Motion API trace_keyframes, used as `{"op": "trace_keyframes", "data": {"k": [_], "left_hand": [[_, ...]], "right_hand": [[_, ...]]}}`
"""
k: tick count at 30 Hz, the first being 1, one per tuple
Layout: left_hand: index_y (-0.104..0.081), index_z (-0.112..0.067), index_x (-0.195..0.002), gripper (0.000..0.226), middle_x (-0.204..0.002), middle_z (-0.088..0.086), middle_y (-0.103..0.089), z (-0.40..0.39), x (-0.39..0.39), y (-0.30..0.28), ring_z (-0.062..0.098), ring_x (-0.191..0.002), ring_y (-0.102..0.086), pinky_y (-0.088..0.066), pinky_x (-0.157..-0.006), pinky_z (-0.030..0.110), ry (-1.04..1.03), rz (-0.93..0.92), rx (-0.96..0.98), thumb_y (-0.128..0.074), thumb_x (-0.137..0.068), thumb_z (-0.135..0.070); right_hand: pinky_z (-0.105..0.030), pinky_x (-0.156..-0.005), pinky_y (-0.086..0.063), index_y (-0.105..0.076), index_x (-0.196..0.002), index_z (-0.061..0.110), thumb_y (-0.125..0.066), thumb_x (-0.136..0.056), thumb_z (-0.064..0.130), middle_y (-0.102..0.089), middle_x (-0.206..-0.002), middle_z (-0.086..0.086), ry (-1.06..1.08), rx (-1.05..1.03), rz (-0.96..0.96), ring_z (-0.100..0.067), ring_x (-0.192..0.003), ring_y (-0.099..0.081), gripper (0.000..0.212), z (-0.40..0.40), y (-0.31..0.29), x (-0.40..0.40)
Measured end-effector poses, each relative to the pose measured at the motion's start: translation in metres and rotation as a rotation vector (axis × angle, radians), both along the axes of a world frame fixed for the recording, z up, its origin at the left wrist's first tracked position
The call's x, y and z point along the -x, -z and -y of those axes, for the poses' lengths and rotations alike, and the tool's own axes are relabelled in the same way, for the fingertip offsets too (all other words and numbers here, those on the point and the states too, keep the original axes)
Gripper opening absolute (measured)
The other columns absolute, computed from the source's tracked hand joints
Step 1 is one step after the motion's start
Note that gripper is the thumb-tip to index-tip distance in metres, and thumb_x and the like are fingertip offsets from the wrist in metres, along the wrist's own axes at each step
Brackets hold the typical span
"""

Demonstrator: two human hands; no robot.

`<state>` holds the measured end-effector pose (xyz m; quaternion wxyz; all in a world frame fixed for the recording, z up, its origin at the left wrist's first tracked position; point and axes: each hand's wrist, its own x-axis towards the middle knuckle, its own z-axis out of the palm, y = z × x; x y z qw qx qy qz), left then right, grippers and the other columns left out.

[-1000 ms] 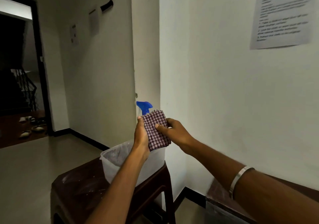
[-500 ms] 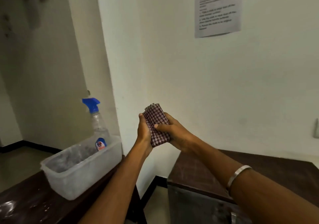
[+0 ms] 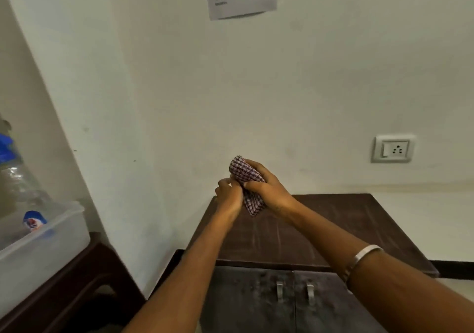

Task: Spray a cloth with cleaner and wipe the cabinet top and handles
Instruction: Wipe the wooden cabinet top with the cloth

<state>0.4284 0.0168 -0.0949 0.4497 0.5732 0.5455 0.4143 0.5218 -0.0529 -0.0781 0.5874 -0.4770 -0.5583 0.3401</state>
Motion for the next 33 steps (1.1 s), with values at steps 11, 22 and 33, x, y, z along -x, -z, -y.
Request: {"op": "trace_keyframes", "data": {"k": [11, 22, 33], "left_hand": [[-0.036, -0.023, -0.141, 0.05, -0.148, -0.003, -0.033, 0.065, -0.086, 0.129, 0.015, -0.139, -0.028, -0.016, -0.117, 0.039, 0.308, -0.59, -0.659, -0.026, -0.098, -0.046], [-0.05, -0.022, -0.133, 0.05, -0.134, -0.005, -0.055, 0.059, -0.105, 0.176, 0.015, -0.126, -0.049, -0.02, -0.118, 0.035, 0.329, -0.637, -0.846, -0.034, -0.093, -0.047], [-0.068, -0.017, -0.115, 0.05, -0.116, 0.0, -0.067, 0.05, -0.112, 0.184, 0.02, -0.108, -0.063, -0.025, -0.11, 0.039, 0.243, -0.683, -1.068, -0.048, -0.079, -0.045]], "right_hand": [[-0.01, -0.06, -0.045, -0.047, -0.14, 0.018, -0.052, -0.087, -0.002, -0.058, -0.121, -0.006, 0.486, 0.21, 0.221, -0.007, -0.084, -0.059, 0.057, 0.02, 0.067, -0.146], [-0.053, -0.105, -0.04, -0.041, -0.14, 0.03, -0.051, -0.087, 0.019, -0.035, -0.131, -0.014, 0.879, 0.601, 0.705, -0.043, -0.116, -0.046, 0.055, 0.025, 0.111, -0.283], [-0.054, -0.101, -0.038, -0.038, -0.14, 0.024, -0.049, -0.088, 0.021, -0.033, -0.133, -0.014, 0.964, 0.732, 0.817, -0.041, -0.119, -0.04, 0.054, -0.026, 0.149, -0.341]]}}
